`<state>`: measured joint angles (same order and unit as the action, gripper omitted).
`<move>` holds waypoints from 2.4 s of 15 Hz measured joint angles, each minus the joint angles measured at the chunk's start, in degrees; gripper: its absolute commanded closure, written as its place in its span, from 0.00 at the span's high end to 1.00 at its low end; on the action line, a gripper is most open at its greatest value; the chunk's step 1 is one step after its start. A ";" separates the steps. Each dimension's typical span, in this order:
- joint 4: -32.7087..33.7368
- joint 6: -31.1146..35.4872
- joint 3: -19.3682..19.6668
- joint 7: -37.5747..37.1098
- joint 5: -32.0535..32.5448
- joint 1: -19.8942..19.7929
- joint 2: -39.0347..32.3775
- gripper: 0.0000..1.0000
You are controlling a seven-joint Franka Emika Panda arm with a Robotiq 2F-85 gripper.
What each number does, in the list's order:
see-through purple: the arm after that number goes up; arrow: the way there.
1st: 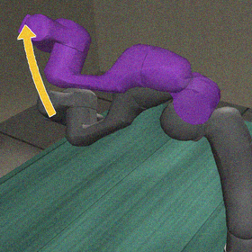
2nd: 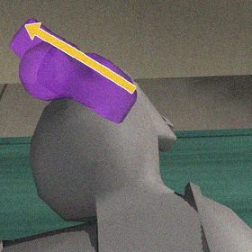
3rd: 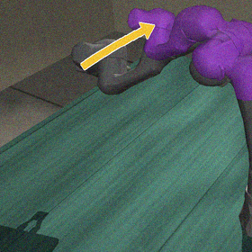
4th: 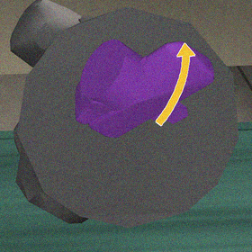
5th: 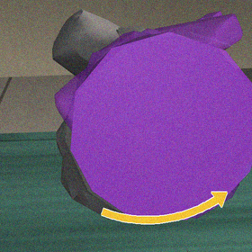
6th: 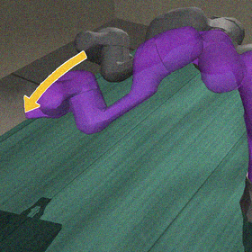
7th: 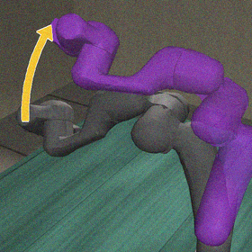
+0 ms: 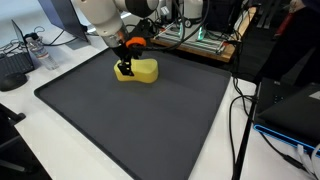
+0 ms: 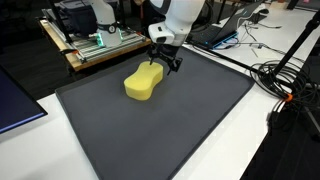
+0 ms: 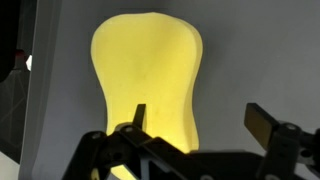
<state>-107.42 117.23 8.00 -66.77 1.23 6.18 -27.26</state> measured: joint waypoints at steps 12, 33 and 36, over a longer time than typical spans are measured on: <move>-20.19 15.93 -1.81 -0.46 0.53 0.70 12.58 1.00; -30.04 31.34 -3.83 23.94 -14.71 -5.57 12.10 1.00; -30.42 31.60 -4.14 27.28 -17.49 -5.97 12.32 1.00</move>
<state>-137.83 148.82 3.85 -39.50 -16.26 0.22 -14.94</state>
